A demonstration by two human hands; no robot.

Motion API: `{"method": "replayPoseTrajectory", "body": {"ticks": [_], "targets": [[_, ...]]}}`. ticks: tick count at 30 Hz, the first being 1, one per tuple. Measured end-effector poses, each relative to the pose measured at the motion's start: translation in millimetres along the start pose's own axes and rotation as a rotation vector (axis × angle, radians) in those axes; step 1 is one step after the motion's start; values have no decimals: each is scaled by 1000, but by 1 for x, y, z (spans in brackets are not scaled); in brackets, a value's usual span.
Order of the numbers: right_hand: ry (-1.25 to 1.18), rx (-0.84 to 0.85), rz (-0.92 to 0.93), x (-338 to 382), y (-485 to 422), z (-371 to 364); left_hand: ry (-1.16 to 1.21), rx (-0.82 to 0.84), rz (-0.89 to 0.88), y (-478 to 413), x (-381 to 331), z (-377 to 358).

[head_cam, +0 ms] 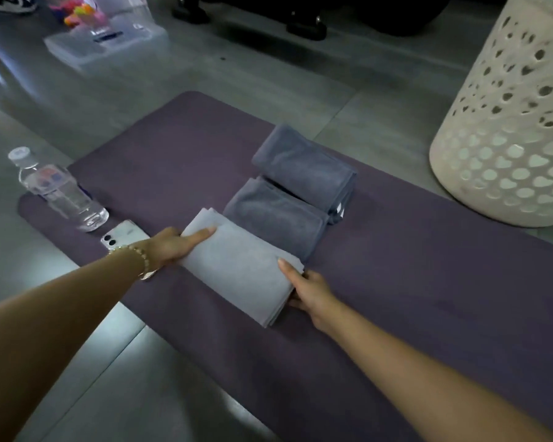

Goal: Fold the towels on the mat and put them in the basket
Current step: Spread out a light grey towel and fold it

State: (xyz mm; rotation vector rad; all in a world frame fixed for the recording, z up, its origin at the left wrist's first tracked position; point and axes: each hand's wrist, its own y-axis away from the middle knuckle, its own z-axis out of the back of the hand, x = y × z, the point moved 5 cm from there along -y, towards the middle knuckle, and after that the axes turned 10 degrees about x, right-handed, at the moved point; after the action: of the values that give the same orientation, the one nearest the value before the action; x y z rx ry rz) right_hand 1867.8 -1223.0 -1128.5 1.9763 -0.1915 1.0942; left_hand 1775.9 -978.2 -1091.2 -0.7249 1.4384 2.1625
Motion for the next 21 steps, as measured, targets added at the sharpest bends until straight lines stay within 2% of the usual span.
{"method": "replayPoseTrajectory", "body": {"ticks": [3,5,12,21], "targets": [[-38,-69,74,6,-16,-7,-24,-175,-93,-17,-14,10],[-27,-126,95,4,-26,-4,18,-227,-134,-29,-19,9],[-5,-208,39,-11,-43,11,162,-257,-44,-64,14,-10],[53,-309,26,-24,-43,18,103,-279,-12,-76,26,-14]]}}
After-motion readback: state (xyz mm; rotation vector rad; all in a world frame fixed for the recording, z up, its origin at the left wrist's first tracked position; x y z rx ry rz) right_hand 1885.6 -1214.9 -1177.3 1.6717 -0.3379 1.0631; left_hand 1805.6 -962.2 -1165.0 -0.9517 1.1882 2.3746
